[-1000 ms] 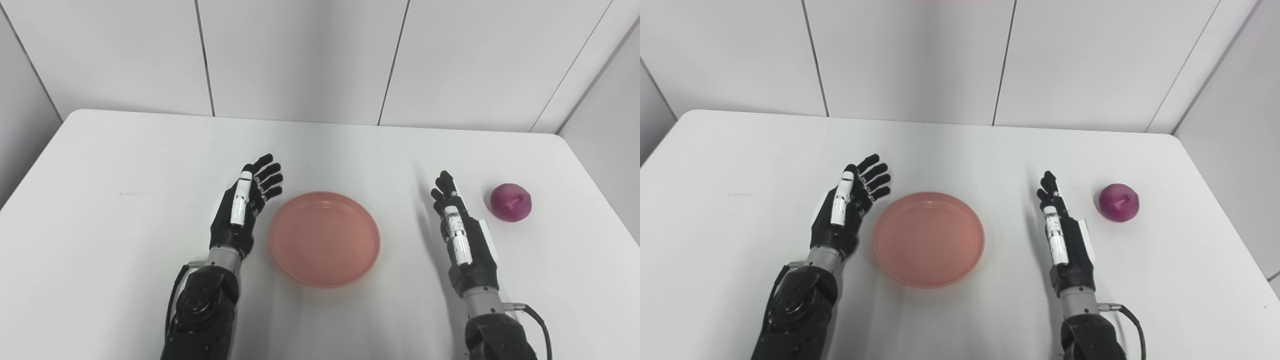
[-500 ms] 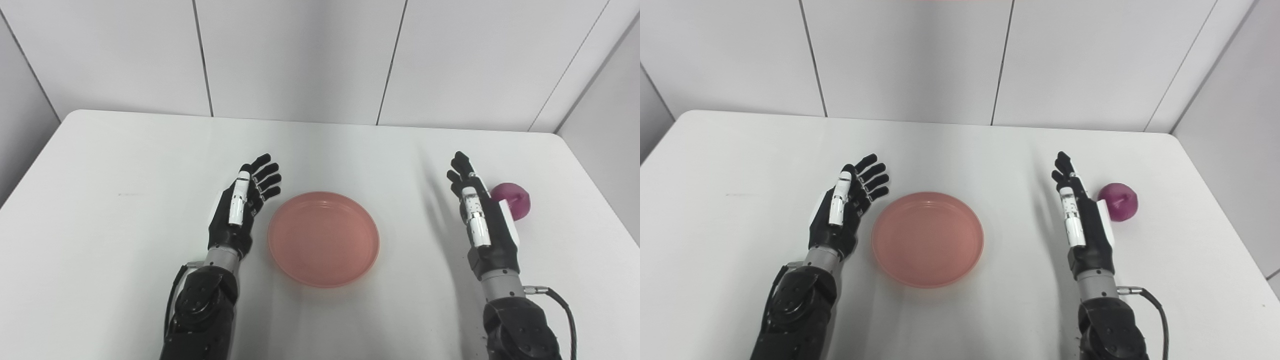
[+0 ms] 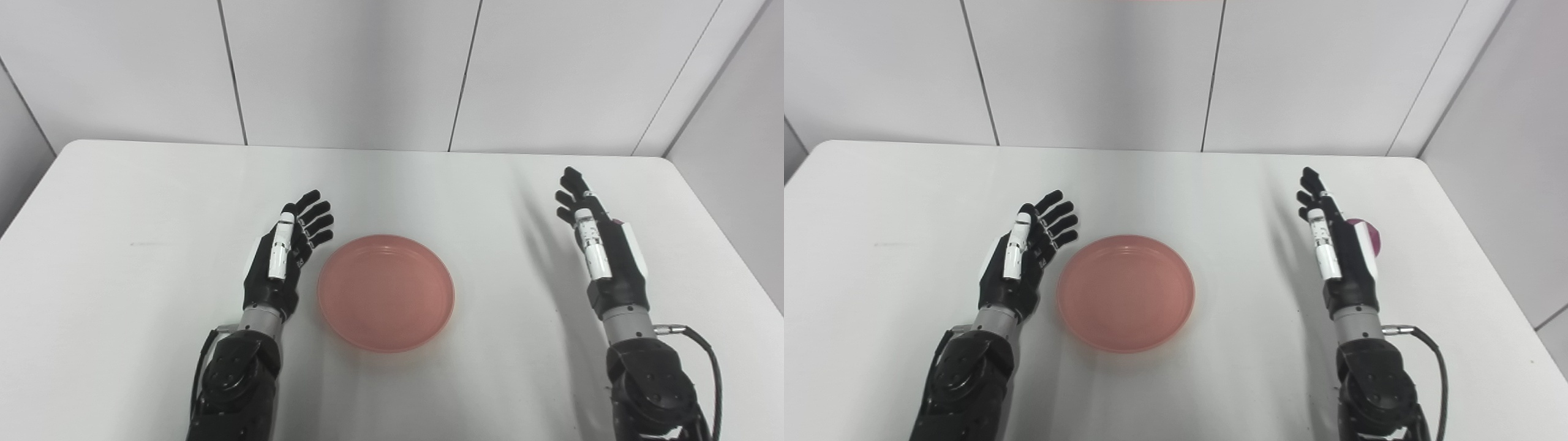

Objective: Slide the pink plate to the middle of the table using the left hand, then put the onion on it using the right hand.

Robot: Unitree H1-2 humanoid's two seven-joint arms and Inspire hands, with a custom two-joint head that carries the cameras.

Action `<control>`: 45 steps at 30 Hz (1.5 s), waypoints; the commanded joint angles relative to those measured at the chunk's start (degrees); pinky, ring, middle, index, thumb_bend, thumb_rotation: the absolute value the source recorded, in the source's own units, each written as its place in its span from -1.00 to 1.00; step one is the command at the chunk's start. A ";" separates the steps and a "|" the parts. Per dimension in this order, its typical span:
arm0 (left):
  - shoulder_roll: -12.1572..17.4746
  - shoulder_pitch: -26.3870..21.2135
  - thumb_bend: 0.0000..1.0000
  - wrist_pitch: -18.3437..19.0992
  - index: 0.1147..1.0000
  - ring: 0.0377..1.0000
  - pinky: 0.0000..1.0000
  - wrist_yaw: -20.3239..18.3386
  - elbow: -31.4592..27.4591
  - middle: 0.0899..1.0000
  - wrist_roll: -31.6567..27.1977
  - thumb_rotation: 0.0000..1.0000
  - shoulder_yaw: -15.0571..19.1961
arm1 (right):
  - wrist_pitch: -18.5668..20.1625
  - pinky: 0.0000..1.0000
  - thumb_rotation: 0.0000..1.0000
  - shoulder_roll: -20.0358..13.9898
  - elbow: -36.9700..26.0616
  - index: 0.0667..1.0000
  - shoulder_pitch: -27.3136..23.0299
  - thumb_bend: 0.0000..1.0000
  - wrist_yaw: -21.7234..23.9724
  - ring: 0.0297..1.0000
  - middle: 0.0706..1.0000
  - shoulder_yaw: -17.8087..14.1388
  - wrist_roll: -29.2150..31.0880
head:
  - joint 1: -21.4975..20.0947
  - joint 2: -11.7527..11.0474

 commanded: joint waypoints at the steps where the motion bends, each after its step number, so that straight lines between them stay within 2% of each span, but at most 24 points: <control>1: 0.32 0.16 -0.23 -0.09 0.55 0.62 0.60 -0.40 0.44 0.61 -0.14 1.00 -0.06 | -1.04 0.89 0.99 -0.99 -0.89 0.87 -2.17 -0.42 -0.41 0.85 0.86 -0.68 -0.78 | 0.00 -0.03; 8: 0.51 0.07 -0.23 -0.46 0.55 0.62 0.59 -0.76 0.89 0.61 -0.33 1.00 0.18 | 0.75 0.93 1.00 -2.19 -0.97 0.88 -2.98 -0.43 -0.36 0.87 0.88 -2.31 -1.20 | -0.77 -0.13; 14: 0.54 0.08 -0.24 -0.85 0.55 0.62 0.60 -1.08 1.16 0.61 -0.60 1.00 0.65 | 1.55 0.86 1.00 -3.54 -1.31 0.88 -3.30 -0.51 -0.50 0.85 0.87 -2.15 -4.24 | -1.32 -0.16; 26: 0.89 -0.04 -0.24 -1.57 0.55 0.62 0.60 -1.80 2.26 0.60 -0.75 1.00 1.39 | 0.75 0.82 1.00 -6.37 0.44 0.90 -3.86 -0.36 -0.80 0.87 0.89 -2.57 -9.37 | -2.65 -0.41; 32: 0.86 -0.08 -0.24 -1.81 0.54 0.60 0.57 -1.85 2.61 0.59 -0.95 1.00 1.74 | 2.96 0.74 0.72 -7.92 0.81 0.83 -4.47 -0.13 -1.38 0.79 0.81 -2.06 -14.99 | -3.23 -0.52; 34: 0.86 0.00 -0.24 -1.40 0.54 0.60 0.58 -1.86 2.32 0.59 -1.14 1.00 1.84 | 3.14 0.72 0.70 -8.23 1.03 0.82 -4.63 -0.05 -1.35 0.78 0.80 -2.02 -16.32 | -3.73 -0.60; 38: 0.95 0.07 -0.24 -1.41 0.55 0.61 0.59 -2.10 2.21 0.60 -1.67 1.00 1.88 | 2.75 0.71 0.61 -8.95 1.70 0.82 -4.78 0.01 -1.17 0.78 0.81 -2.15 -17.92 | -4.14 -0.70; 45: 1.17 0.10 -0.25 -1.63 0.55 0.61 0.60 -2.11 2.30 0.60 -1.68 1.00 1.84 | 4.65 0.68 0.41 -9.68 1.60 0.83 -5.06 0.11 -0.68 0.78 0.82 -2.47 -19.87 | -4.61 -0.82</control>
